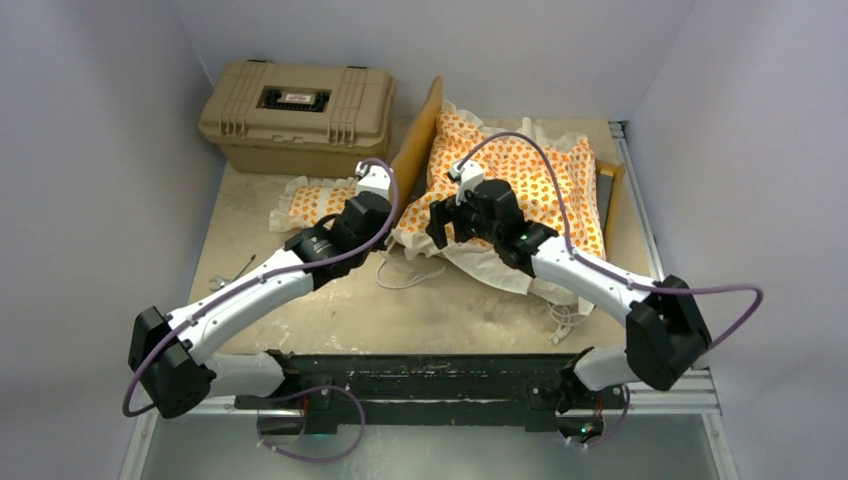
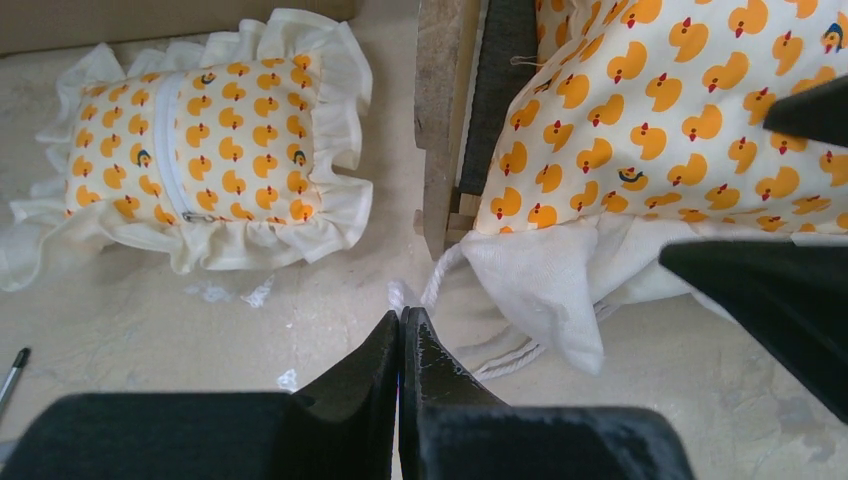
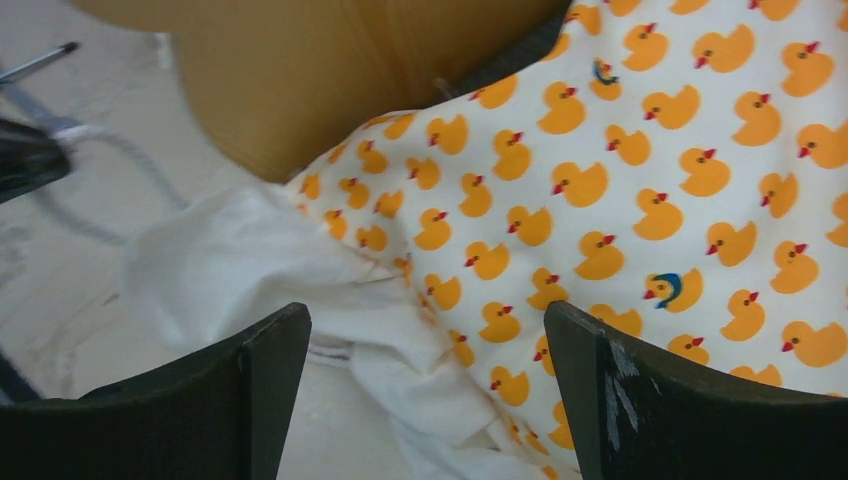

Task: Set up the pet bed
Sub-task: Cross the ropes on the bed frame.

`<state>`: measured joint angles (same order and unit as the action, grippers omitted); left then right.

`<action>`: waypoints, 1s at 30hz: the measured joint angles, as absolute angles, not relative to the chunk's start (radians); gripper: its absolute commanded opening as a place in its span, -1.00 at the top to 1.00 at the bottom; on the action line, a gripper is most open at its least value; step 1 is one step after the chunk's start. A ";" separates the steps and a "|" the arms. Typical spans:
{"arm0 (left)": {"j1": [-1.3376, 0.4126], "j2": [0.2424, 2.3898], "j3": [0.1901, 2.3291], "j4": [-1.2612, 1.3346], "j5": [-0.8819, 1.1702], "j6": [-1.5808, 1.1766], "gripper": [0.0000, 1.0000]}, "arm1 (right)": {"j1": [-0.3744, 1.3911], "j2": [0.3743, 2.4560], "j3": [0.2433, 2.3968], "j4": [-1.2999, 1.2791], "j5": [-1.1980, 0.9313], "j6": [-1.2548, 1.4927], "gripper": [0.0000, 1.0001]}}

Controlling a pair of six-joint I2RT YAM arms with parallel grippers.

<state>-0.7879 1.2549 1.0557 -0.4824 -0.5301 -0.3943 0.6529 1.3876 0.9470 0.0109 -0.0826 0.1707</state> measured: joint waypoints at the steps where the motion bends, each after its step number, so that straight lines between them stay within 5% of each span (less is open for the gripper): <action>1: -0.788 1.248 1.054 -0.482 -0.529 -0.387 1.00 | 0.656 1.404 0.956 0.012 -0.047 0.170 -0.78; 17: -0.788 1.225 1.028 -0.373 -0.371 -0.308 1.00 | 0.673 1.585 1.063 -0.035 0.559 0.204 -0.94; 30: -0.788 1.331 1.119 -0.300 -0.317 -0.220 1.00 | 0.511 1.543 1.072 -0.107 0.614 0.315 -0.98</action>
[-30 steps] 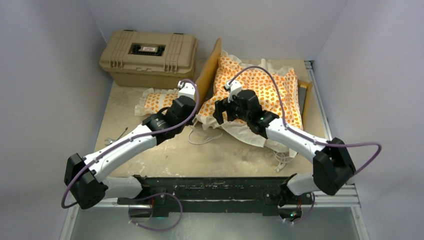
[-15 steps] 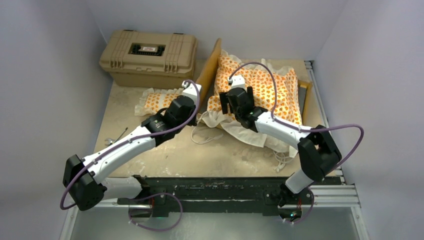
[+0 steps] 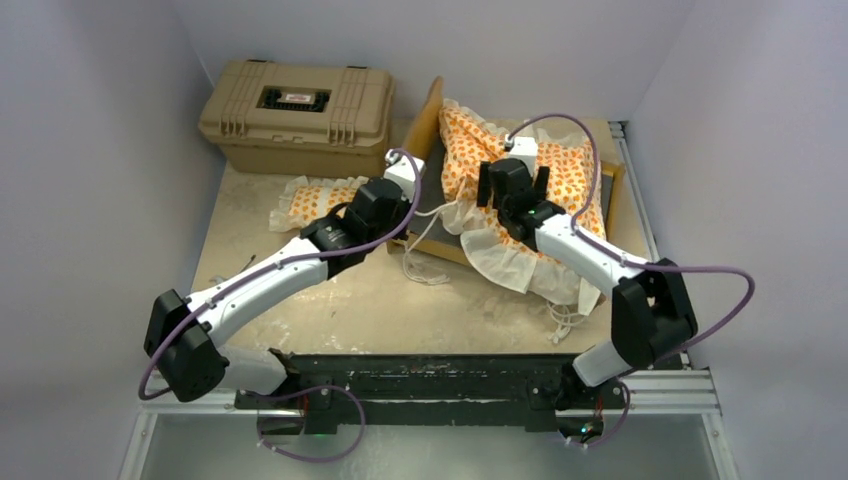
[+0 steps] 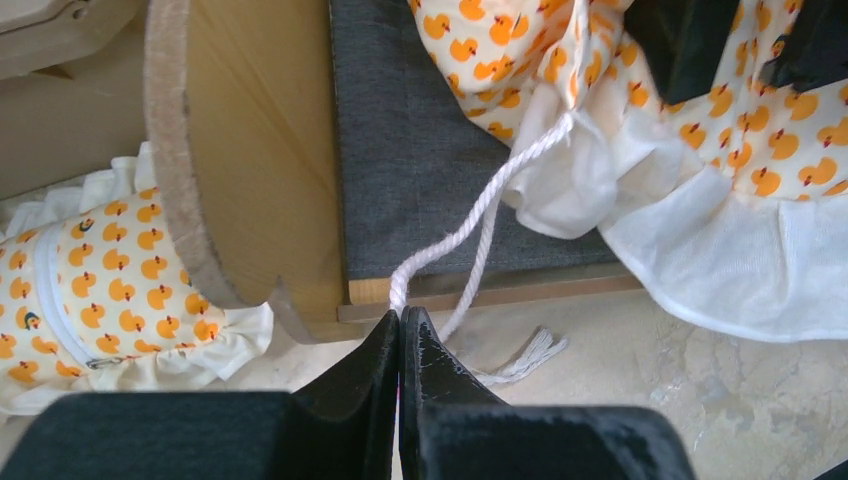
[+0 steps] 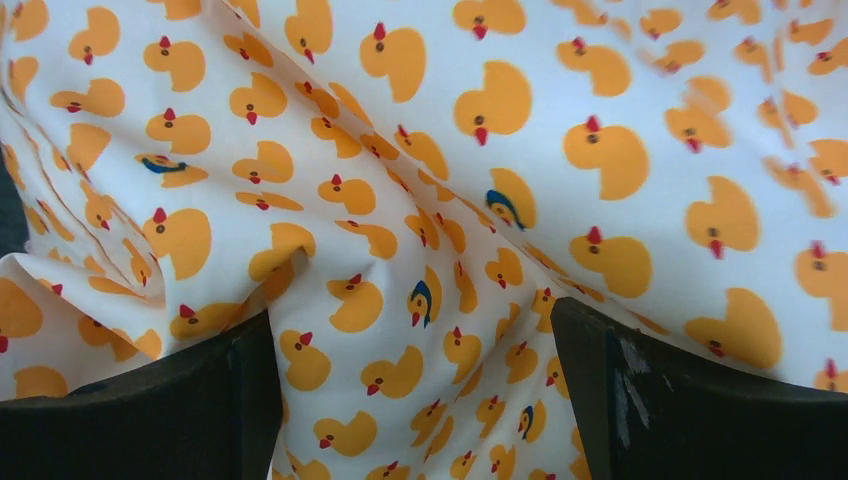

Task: Set up the pet bed
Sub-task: Cross the ropes on the bed frame.

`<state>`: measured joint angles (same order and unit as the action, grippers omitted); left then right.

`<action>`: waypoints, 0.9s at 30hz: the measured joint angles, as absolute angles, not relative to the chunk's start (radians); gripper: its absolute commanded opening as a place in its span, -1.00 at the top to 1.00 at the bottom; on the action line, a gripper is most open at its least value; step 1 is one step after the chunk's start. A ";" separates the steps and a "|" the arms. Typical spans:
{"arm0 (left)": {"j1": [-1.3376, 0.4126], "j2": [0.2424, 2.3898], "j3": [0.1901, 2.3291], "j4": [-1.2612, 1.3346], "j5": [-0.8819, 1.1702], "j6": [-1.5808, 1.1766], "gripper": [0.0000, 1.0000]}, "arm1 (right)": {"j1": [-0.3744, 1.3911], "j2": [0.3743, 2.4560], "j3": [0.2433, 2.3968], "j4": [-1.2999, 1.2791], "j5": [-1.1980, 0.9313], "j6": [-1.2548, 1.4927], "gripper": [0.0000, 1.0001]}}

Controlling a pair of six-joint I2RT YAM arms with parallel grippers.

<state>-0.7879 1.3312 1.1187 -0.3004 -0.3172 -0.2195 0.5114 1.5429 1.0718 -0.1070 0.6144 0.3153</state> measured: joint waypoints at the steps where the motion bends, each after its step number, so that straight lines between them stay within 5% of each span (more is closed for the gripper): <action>1: -0.788 1.343 1.122 -0.299 -0.313 -0.218 1.00 | 0.501 1.528 1.069 -0.107 0.611 0.319 -0.98; 11: -0.788 1.420 1.208 -0.303 -0.287 -0.175 1.00 | 0.490 1.293 0.955 -0.006 0.350 0.273 -0.96; 20: -0.788 1.439 1.245 -0.346 -0.309 -0.110 1.00 | 0.521 1.146 0.915 0.109 -0.045 0.264 -0.53; 27: -0.788 1.439 1.261 -0.411 -0.318 -0.093 1.00 | 0.631 1.221 0.725 0.227 -0.213 0.326 -0.43</action>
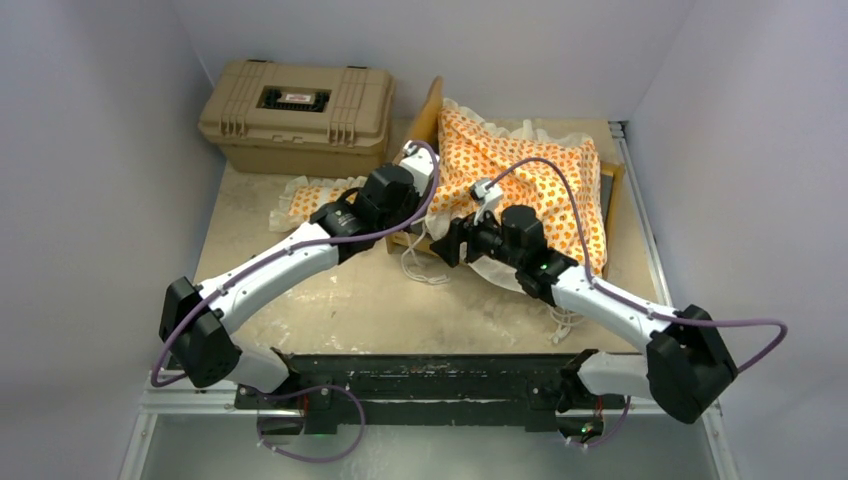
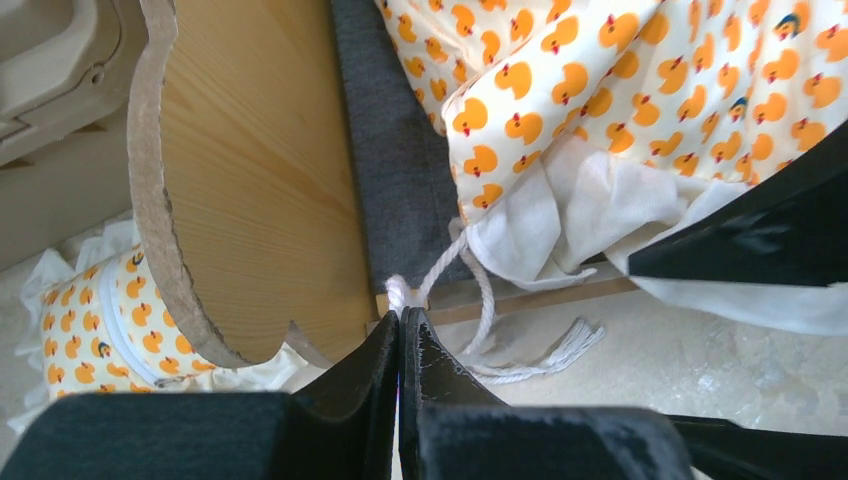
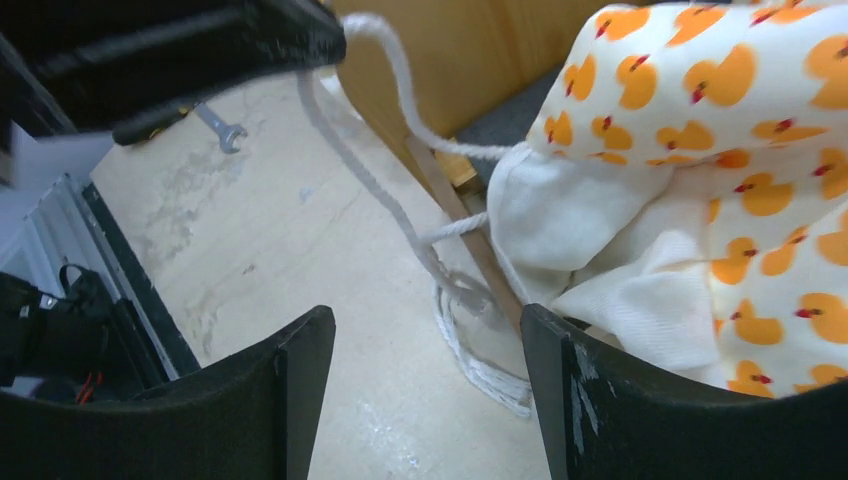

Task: Set up the pet bed
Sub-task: Cross the ropes on the bed frame.

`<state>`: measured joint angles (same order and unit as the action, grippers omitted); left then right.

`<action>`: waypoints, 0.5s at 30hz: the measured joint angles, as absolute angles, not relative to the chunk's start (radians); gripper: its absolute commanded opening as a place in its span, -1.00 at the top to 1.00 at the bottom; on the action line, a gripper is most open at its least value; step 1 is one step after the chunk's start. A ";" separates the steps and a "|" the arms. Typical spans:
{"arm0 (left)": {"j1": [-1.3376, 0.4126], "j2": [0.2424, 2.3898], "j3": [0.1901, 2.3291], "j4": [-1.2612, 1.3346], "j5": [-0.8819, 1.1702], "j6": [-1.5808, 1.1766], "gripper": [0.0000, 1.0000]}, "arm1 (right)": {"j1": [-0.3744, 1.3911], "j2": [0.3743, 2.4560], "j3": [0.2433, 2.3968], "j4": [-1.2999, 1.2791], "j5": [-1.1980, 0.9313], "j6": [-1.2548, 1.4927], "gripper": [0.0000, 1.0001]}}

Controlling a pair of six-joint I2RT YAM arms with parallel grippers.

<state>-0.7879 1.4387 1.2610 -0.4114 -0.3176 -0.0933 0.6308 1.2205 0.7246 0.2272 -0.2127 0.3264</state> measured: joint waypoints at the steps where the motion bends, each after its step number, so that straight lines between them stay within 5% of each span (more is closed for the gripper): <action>1: -0.788 1.439 1.269 -0.413 -0.312 -0.094 1.00 | 0.632 1.228 0.701 0.251 -0.232 0.327 -0.41; 15: -0.788 1.439 1.332 -0.408 -0.220 -0.129 1.00 | 0.641 1.373 0.667 0.607 -0.357 0.245 -0.11</action>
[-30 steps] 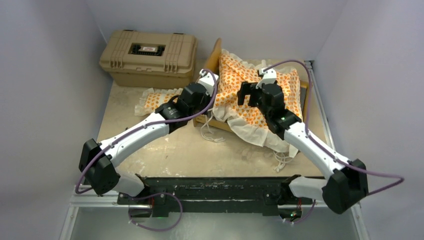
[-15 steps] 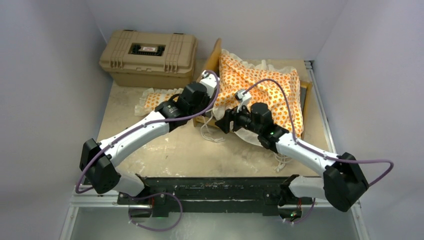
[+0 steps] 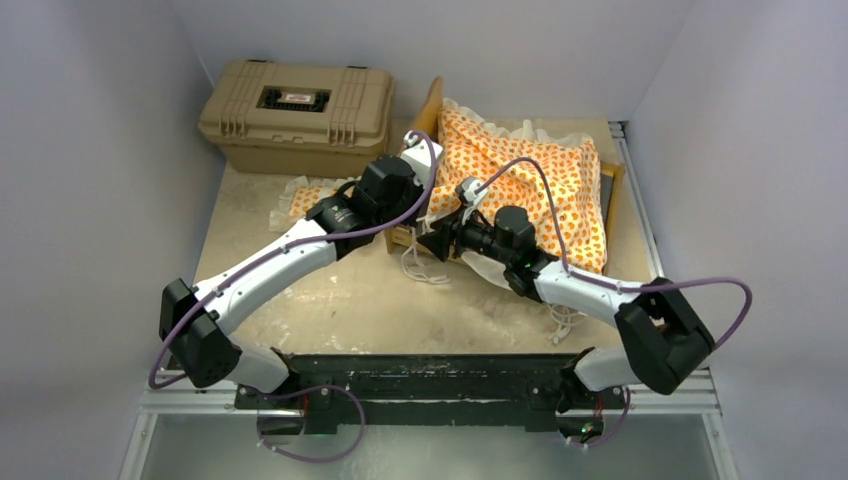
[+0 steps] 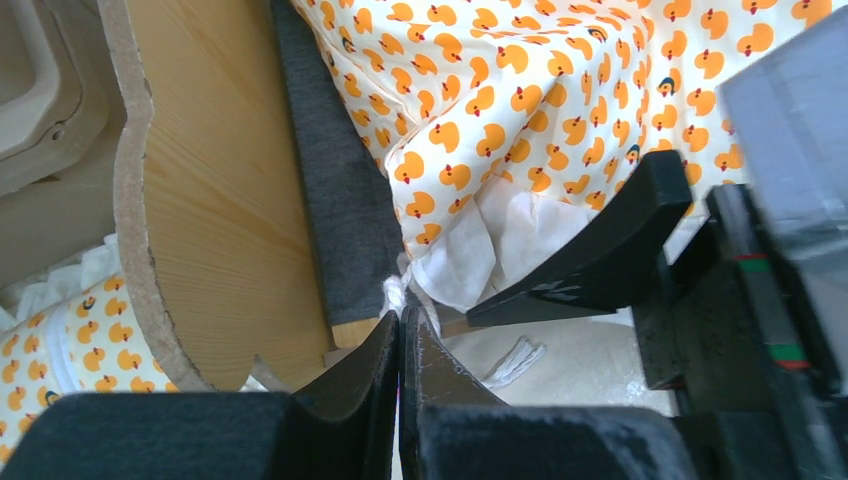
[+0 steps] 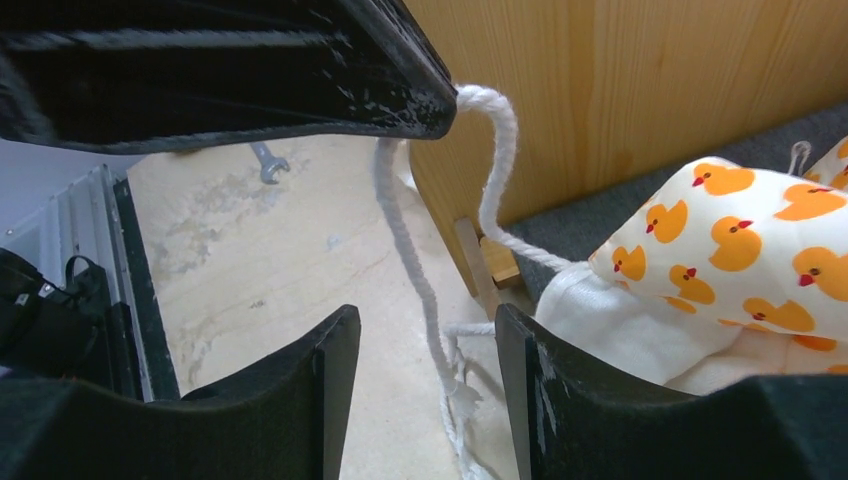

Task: Set up the pet bed
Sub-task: Cross the ropes on the bed frame.

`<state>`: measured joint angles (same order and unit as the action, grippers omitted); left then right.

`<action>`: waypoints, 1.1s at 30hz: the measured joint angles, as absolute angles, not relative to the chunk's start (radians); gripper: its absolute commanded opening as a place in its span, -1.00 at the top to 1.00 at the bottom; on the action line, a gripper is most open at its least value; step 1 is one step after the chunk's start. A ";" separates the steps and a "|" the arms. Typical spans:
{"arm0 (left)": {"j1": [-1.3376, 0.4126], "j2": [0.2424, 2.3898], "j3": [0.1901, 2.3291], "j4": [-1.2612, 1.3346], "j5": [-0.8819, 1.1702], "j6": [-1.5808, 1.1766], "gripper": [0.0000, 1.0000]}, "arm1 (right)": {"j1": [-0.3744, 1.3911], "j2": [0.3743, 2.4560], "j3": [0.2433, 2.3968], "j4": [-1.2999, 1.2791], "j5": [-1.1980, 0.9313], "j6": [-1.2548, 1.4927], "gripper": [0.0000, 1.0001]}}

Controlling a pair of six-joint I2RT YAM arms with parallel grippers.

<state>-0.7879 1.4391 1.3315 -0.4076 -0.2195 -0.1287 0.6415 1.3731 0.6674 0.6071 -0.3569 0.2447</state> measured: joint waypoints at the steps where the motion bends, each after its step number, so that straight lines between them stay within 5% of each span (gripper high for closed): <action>1: -0.788 1.439 1.332 -0.408 -0.215 -0.133 1.00 | 0.641 1.389 0.667 0.623 -0.360 0.245 -0.10; 10: -0.788 1.440 1.332 -0.404 -0.188 -0.149 1.00 | 0.654 1.502 0.671 0.730 -0.398 0.253 0.19; 15: -0.788 1.440 1.332 -0.396 -0.183 -0.160 1.00 | 0.661 1.536 0.695 0.747 -0.411 0.252 1.00; 17: -0.788 1.440 1.332 -0.391 -0.183 -0.165 0.95 | 0.661 1.535 0.697 0.748 -0.413 0.255 1.00; 20: -0.788 1.440 1.332 -0.383 -0.190 -0.166 0.44 | 0.661 1.511 0.699 0.733 -0.412 0.256 1.00; 23: -0.788 1.439 1.332 -0.382 -0.219 -0.173 0.15 | 0.661 1.462 0.706 0.707 -0.410 0.255 1.00; 33: -0.788 1.214 1.159 -0.293 -0.433 -0.247 -0.04 | 0.661 1.318 0.748 0.664 -0.405 0.250 1.00</action>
